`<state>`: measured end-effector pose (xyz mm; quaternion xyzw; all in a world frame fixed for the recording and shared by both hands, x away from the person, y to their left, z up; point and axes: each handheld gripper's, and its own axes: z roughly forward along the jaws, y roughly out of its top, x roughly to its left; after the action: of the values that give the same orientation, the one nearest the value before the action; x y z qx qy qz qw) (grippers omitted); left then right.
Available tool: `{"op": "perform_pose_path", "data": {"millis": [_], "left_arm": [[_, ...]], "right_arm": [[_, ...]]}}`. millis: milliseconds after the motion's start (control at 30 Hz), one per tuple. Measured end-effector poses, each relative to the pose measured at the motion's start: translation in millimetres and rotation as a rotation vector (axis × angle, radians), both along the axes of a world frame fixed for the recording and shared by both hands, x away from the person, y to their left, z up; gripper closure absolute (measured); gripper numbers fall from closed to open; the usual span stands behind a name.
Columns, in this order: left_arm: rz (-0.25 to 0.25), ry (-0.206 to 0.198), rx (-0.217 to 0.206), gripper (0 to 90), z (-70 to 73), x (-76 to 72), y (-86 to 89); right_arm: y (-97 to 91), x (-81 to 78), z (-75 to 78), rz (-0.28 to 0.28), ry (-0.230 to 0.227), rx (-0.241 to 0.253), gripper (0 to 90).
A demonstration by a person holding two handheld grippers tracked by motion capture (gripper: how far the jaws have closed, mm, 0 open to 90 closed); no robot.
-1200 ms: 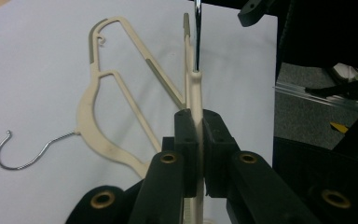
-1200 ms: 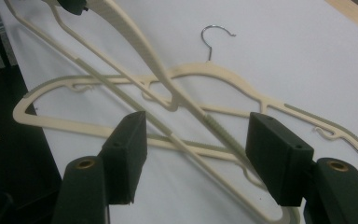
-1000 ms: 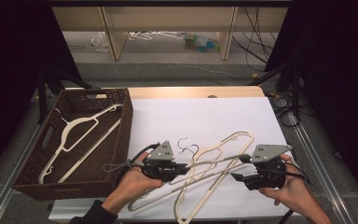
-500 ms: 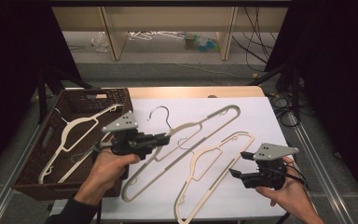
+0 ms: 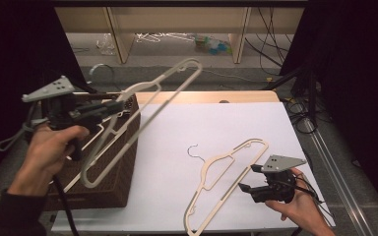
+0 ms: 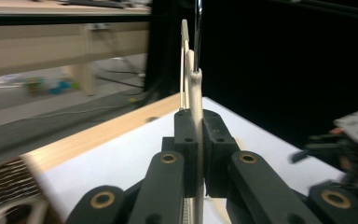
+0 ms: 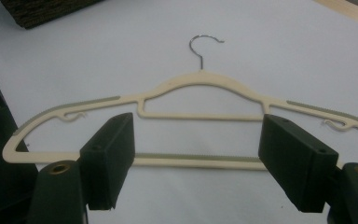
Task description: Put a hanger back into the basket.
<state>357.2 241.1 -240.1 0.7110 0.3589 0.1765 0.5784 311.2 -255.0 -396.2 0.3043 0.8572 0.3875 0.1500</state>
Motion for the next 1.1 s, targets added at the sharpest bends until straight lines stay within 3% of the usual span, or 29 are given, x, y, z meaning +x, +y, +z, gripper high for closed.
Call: {"op": "perform_pose_path", "data": {"millis": [100,167,233,500,533,733,1100], "left_arm": [[0.073,0.015,0.026,85.6,-6.7,6.9,28.3],[0.099,0.016,0.028,85.7,-10.2,8.7,35.4],[0.147,0.002,0.080,85.6,-20.9,11.2,56.2],[0.199,-0.018,0.156,85.6,-46.0,13.9,92.0],[0.206,0.004,0.150,85.6,-51.3,14.4,96.1],[0.234,0.038,0.154,85.6,-75.3,18.3,115.6],[0.233,0.095,0.159,85.6,-99.9,15.8,133.2]], "right_arm": [[0.3,-0.4,-1.5,-0.003,0.014,-0.002,28.2],[0.4,0.2,-2.4,0.001,0.010,-0.004,28.2],[1.0,0.5,-3.7,0.001,0.015,-0.004,28.1],[2.3,0.1,-6.0,0.001,0.026,-0.009,28.1],[2.6,0.2,-6.1,0.002,0.023,-0.010,28.1],[2.5,0.2,-6.8,0.008,0.029,-0.009,28.1],[1.5,0.5,-8.2,0.009,0.030,-0.011,28.1]]}}
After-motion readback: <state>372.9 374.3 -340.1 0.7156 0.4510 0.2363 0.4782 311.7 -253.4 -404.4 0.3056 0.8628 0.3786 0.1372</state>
